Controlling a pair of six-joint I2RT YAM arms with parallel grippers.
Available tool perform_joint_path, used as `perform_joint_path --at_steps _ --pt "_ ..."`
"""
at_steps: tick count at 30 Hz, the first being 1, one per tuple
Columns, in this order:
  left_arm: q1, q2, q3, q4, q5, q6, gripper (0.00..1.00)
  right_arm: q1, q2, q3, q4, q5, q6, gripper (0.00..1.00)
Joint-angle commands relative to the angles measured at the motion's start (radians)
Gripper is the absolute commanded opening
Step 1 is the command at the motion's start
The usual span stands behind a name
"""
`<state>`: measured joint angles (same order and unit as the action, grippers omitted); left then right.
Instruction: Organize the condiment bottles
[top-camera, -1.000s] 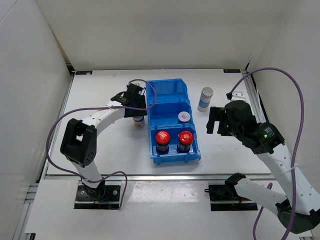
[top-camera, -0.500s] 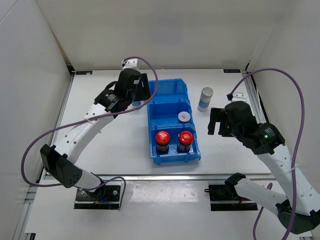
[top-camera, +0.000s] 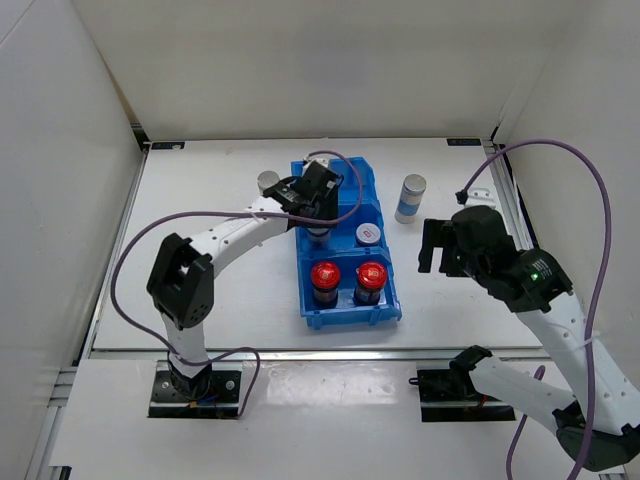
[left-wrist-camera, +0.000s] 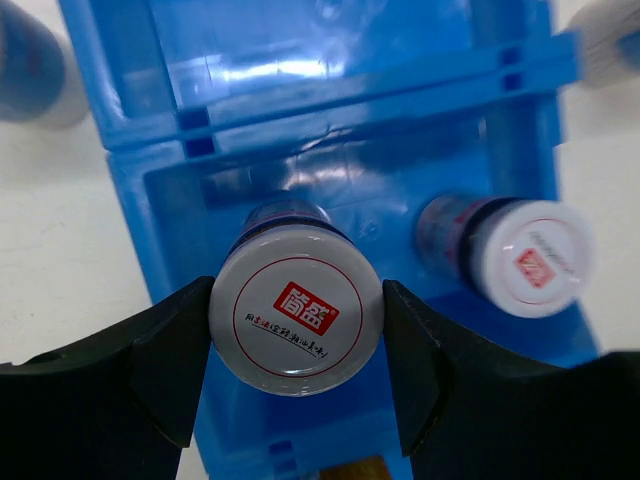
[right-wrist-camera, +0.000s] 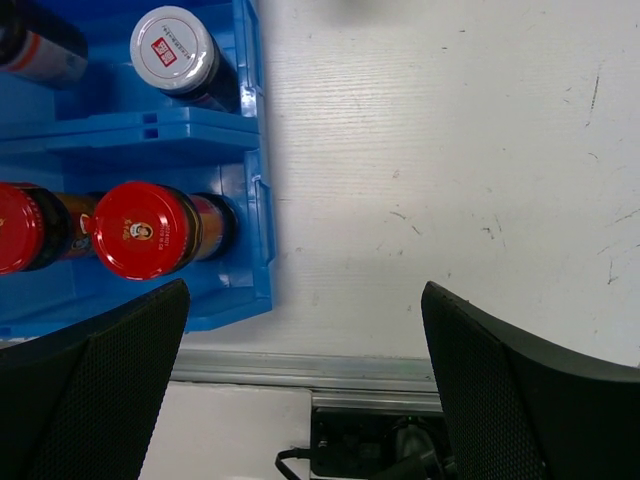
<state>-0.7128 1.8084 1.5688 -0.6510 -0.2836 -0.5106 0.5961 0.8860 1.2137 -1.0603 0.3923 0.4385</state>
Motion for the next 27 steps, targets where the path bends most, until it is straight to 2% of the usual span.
perform_joint_path --at_steps 1,4,8,9,10,11,13,16,19,21,25,27 --pt "-0.004 -0.043 0.007 0.073 0.010 -0.022 0.11 -0.001 -0.022 0.010 -0.024 0.029 -0.015 1.00" --pt "-0.004 0.003 -0.016 0.100 0.020 -0.022 0.12 -0.001 -0.022 0.010 -0.024 0.039 -0.015 1.00" --pt "-0.004 0.035 -0.016 0.100 0.038 -0.022 0.22 -0.001 -0.001 0.010 -0.024 0.039 -0.015 1.00" --pt "-0.004 0.046 -0.016 0.100 0.038 -0.022 0.27 -0.001 -0.001 0.010 -0.024 0.039 -0.015 1.00" --pt "-0.004 0.046 -0.016 0.100 0.038 -0.022 0.37 -0.001 0.010 0.010 -0.024 0.048 -0.015 1.00" --pt "-0.004 0.046 -0.016 0.100 0.038 -0.022 0.54 -0.001 0.022 0.010 -0.024 0.048 -0.015 1.00" --pt "-0.004 0.057 -0.007 0.100 0.038 -0.011 0.70 -0.001 0.047 0.010 -0.024 0.060 -0.015 1.00" --pt "-0.004 0.039 -0.007 0.100 0.061 0.009 0.81 -0.001 0.074 0.010 -0.024 0.060 -0.015 1.00" --pt "0.018 -0.015 0.033 0.048 0.072 0.035 0.83 -0.001 0.083 0.010 -0.024 0.082 -0.015 1.00" --pt "0.030 -0.056 0.082 0.015 0.081 0.072 0.99 -0.012 0.102 0.033 -0.015 0.095 -0.037 1.00" --pt "0.067 -0.136 0.171 -0.084 0.109 0.158 0.99 -0.073 0.184 0.092 0.045 0.074 -0.109 1.00" --pt "0.090 -0.178 0.183 -0.113 0.069 0.208 0.99 -0.096 0.235 0.142 0.075 0.051 -0.130 1.00"
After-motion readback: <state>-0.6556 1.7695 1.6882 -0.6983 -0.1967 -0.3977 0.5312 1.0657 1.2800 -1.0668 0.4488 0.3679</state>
